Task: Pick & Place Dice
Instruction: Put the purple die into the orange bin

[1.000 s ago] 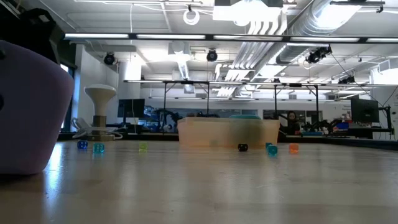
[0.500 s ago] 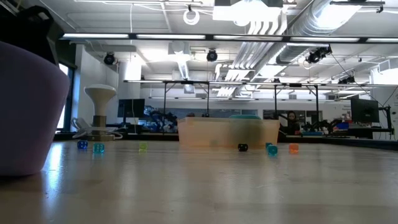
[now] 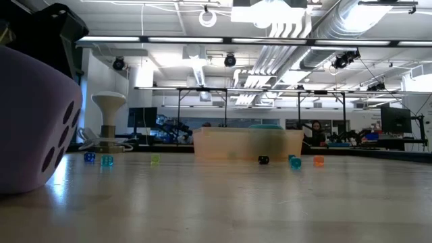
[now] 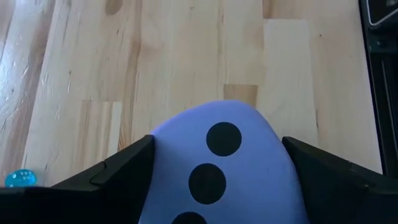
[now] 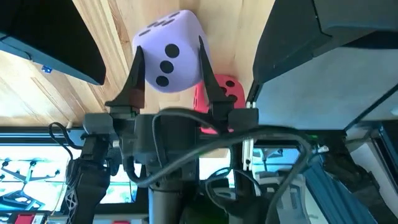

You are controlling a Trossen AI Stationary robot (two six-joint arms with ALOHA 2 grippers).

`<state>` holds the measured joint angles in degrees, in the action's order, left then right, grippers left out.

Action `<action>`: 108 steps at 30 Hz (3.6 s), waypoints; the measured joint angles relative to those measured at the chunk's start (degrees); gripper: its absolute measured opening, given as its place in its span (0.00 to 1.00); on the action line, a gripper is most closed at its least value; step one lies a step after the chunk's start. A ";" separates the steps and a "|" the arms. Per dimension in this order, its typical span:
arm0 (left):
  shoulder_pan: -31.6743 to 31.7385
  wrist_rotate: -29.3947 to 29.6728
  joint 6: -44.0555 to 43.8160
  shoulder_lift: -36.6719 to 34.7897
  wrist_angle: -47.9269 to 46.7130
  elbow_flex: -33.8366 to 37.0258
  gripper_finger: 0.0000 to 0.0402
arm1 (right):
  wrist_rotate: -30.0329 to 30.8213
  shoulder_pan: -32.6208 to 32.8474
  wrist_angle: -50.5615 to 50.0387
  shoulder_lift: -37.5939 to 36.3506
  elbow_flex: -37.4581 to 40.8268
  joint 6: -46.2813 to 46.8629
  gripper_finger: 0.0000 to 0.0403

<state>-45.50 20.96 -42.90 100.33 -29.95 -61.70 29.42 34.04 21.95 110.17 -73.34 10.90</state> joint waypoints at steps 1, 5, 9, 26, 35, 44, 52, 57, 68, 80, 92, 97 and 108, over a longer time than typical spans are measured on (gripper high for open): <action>0.00 -0.19 0.41 -0.31 -0.03 0.06 0.79 | 0.00 0.11 0.13 0.00 0.00 -0.01 0.99; 0.00 -0.73 2.89 -2.73 0.17 0.10 0.79 | -0.02 0.99 0.95 0.00 0.00 -0.11 0.99; 0.00 -0.82 5.32 -5.92 0.00 0.13 0.79 | -0.02 1.89 2.58 0.00 0.00 -0.94 0.99; 4.58 -5.21 11.67 -9.55 0.39 -0.03 0.49 | 0.66 4.33 6.15 0.00 0.00 -3.37 0.99; 6.38 -7.18 11.46 -7.41 -2.23 -0.28 0.19 | 0.65 5.04 6.02 0.00 0.00 -3.22 0.99; 4.98 -6.70 13.23 -6.99 -1.86 -0.19 0.14 | 0.66 4.98 6.15 0.00 0.00 -3.21 0.99; 4.87 -5.84 16.57 -8.82 -1.24 -1.44 0.13 | 0.68 4.98 6.15 0.00 0.00 -3.21 0.99; 5.22 -5.17 20.69 -10.95 -2.42 -2.91 0.13 | 0.67 5.02 6.15 0.00 0.00 -3.21 0.99; 12.91 -4.39 33.21 -16.88 -4.12 -6.27 0.13 | 0.74 6.28 7.90 0.00 0.00 -4.96 0.99; 39.67 -14.15 50.19 -25.89 -2.37 -8.37 0.13 | 13.01 10.95 12.90 0.00 0.00 -15.27 0.99; 66.41 -34.91 56.52 -19.56 13.36 -8.45 0.13 | 15.22 10.87 11.49 -0.02 0.00 -10.49 0.99; 70.73 -37.09 57.73 -13.27 16.23 -8.45 0.13 | 15.61 10.97 11.31 -0.02 0.00 -9.37 0.99; 74.87 -39.68 57.64 -6.66 23.30 -8.41 0.13 | 15.63 10.95 11.31 -0.02 0.00 -7.48 0.99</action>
<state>29.37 -18.71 14.74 93.67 -6.66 -70.11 45.06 44.99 33.26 110.15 -73.34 3.42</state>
